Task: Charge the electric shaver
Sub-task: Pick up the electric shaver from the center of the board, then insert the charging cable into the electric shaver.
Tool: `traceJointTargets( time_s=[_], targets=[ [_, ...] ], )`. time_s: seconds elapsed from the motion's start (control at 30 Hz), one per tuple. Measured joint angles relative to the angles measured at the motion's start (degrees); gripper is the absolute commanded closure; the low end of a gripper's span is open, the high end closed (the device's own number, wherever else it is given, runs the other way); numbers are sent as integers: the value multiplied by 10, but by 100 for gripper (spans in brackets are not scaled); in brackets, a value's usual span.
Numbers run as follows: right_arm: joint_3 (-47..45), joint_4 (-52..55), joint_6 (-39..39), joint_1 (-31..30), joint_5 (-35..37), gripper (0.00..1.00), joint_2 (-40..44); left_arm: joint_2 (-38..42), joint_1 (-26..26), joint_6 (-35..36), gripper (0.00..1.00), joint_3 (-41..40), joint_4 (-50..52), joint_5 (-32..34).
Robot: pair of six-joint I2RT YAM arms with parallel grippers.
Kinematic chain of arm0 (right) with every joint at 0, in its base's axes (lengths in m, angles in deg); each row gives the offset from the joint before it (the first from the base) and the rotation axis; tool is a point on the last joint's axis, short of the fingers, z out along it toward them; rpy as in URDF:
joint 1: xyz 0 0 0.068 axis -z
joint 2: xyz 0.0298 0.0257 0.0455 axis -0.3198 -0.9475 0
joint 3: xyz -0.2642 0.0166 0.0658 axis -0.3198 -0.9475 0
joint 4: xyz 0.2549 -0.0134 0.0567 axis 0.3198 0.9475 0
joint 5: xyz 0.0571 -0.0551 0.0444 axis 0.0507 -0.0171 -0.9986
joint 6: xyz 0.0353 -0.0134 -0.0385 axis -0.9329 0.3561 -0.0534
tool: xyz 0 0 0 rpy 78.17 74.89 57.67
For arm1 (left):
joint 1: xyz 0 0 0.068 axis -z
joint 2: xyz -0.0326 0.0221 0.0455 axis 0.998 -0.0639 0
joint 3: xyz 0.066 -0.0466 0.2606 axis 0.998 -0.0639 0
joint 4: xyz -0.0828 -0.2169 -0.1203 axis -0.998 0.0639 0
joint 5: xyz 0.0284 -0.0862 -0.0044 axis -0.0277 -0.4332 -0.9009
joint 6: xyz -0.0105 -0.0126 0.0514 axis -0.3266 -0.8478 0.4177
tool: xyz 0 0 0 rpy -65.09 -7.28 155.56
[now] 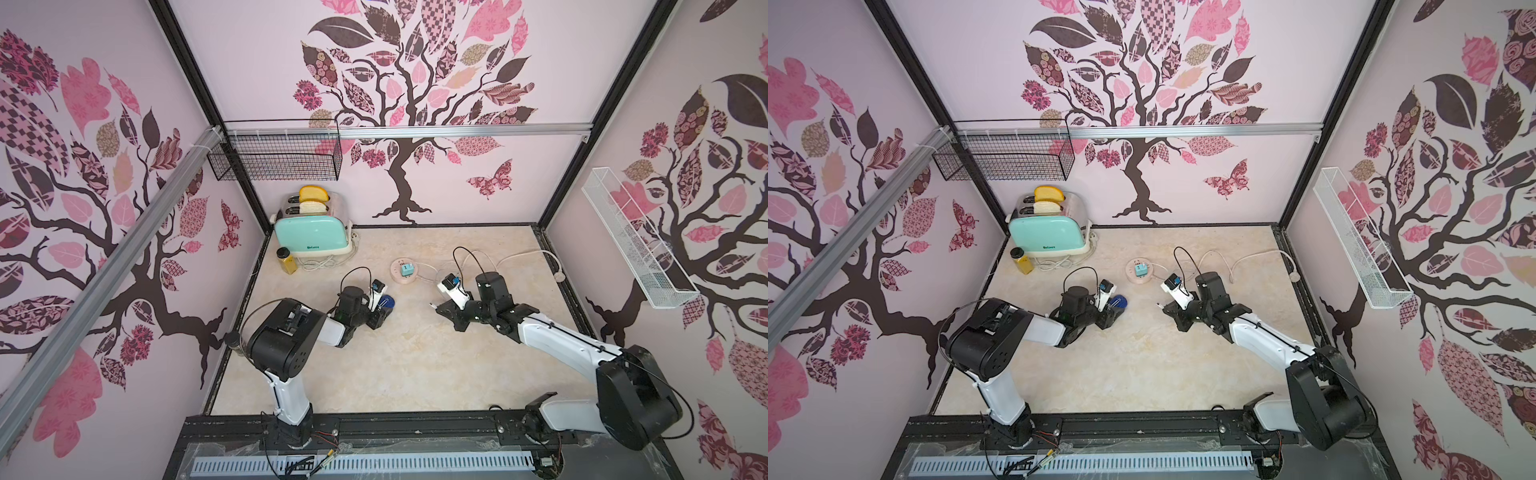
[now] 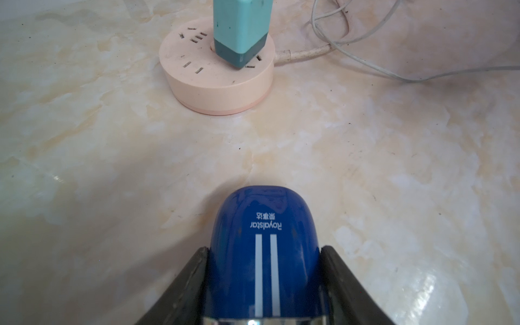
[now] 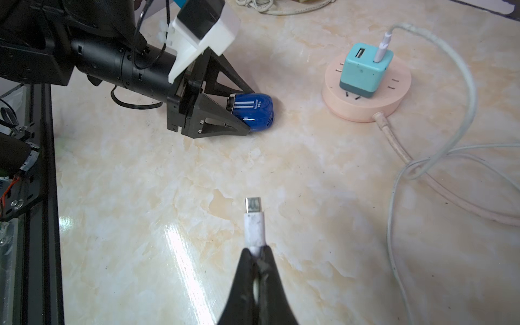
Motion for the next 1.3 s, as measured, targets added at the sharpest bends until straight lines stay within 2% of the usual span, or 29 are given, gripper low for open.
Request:
traceJointTargets(
  time_s=[0.13,0.2,0.33,0.57,0.7,0.97,1.3],
  targets=[
    [2,7,4,0,-2,100,-9,0,0,13,87,10,19,-20],
    [4,13,7,0,-6,100,-11,2,-2,21,89,13,31,-38],
    [29,45,15,0,-21,100,-27,37,-12,58,100,33,120,-102],
    [95,117,31,0,-36,100,-43,148,-57,146,100,83,246,-268],
    [120,170,55,-6,-48,100,-43,174,-56,237,100,145,382,-326],
    [157,256,102,-23,-50,100,-42,249,-47,349,100,160,538,-364],
    [147,261,135,-50,-66,100,19,269,-26,370,100,126,559,-391]
  ],
)
